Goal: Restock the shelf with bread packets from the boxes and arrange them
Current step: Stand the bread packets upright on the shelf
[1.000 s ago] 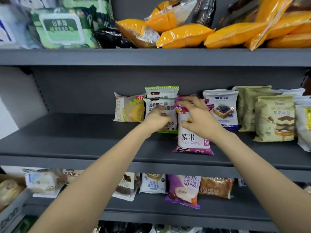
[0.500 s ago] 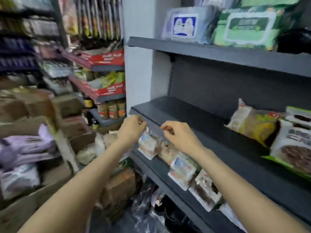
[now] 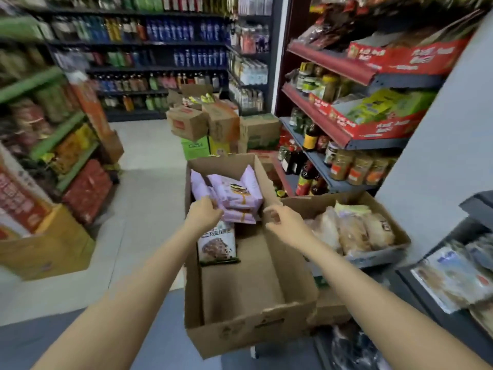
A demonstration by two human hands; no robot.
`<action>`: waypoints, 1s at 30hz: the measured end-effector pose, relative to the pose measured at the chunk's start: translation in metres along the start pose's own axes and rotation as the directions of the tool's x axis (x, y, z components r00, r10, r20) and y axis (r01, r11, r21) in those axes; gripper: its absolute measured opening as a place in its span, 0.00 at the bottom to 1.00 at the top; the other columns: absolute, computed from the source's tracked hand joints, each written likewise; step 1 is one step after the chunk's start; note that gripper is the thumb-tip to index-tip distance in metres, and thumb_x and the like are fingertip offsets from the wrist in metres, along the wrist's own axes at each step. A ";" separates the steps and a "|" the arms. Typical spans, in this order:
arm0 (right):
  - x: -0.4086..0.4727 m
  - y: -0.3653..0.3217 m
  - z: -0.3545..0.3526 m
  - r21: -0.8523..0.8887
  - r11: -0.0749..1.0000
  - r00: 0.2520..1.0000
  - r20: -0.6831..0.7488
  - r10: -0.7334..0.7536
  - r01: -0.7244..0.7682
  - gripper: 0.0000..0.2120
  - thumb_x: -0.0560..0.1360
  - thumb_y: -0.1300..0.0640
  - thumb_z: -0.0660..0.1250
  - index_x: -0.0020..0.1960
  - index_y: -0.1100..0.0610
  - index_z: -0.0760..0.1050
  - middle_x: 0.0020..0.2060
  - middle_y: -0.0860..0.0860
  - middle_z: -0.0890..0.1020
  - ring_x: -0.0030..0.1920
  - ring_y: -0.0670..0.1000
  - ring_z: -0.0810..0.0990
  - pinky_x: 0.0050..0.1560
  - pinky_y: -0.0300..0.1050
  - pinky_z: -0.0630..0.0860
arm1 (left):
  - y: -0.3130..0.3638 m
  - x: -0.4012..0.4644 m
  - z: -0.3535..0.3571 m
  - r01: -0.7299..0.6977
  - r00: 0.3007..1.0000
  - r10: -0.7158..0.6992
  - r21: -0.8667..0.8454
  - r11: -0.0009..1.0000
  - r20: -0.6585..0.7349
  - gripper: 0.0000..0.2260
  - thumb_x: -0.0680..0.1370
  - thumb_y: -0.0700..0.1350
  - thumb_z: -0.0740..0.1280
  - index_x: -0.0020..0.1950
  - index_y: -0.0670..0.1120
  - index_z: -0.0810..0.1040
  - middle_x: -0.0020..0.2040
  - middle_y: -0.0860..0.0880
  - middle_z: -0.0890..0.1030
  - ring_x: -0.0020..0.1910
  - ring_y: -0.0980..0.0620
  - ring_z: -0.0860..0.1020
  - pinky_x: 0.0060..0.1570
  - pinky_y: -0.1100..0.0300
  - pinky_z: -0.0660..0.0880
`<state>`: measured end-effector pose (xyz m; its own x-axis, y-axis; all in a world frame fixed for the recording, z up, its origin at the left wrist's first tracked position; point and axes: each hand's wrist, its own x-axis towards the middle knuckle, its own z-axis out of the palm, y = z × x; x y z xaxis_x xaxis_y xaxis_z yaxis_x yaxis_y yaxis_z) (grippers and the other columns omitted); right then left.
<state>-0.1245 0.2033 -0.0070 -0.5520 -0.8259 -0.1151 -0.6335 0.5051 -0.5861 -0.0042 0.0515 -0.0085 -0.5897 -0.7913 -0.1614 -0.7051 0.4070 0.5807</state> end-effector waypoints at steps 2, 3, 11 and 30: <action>0.032 -0.005 0.017 0.055 0.997 0.998 -0.009 0.063 -0.063 0.18 0.75 0.60 0.65 0.64 0.60 0.72 0.56 0.58 0.77 0.59 0.58 0.75 0.56 0.45 0.70 | -0.010 0.027 -0.006 0.049 0.999 -0.049 -0.024 0.998 0.019 0.11 0.76 0.41 0.62 0.38 0.35 0.73 0.51 0.28 0.78 0.53 0.33 0.77 0.47 0.49 0.72; 0.047 -0.005 0.025 0.068 0.993 0.995 -0.020 0.098 -0.097 0.18 0.75 0.57 0.65 0.64 0.60 0.72 0.53 0.58 0.78 0.59 0.58 0.75 0.56 0.46 0.71 | -0.012 0.038 -0.010 0.066 0.997 -0.065 -0.032 0.997 0.030 0.10 0.77 0.40 0.61 0.43 0.32 0.74 0.53 0.28 0.77 0.54 0.33 0.77 0.49 0.49 0.72; 0.158 0.003 0.060 0.237 0.917 0.947 0.088 0.308 -0.320 0.20 0.81 0.51 0.55 0.68 0.61 0.68 0.65 0.61 0.73 0.63 0.59 0.72 0.55 0.43 0.68 | -0.016 0.121 -0.001 0.190 0.979 -0.187 -0.026 0.981 0.085 0.17 0.80 0.40 0.59 0.69 0.36 0.66 0.65 0.37 0.73 0.64 0.40 0.73 0.52 0.56 0.70; 0.260 0.033 0.095 0.091 0.903 0.888 0.248 0.387 -0.419 0.32 0.71 0.35 0.65 0.63 0.59 0.75 0.62 0.60 0.77 0.64 0.60 0.73 0.63 0.47 0.69 | -0.034 0.214 0.031 0.340 0.935 -0.354 0.205 0.918 0.034 0.36 0.80 0.54 0.59 0.73 0.28 0.48 0.72 0.33 0.62 0.69 0.37 0.67 0.64 0.52 0.67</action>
<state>-0.2370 -0.0190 -0.1325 -0.6009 -0.6004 -0.5277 -0.2918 0.7794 -0.5545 -0.1183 -0.1182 -0.0875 -0.3153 -0.8681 -0.3833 -0.9282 0.1980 0.3151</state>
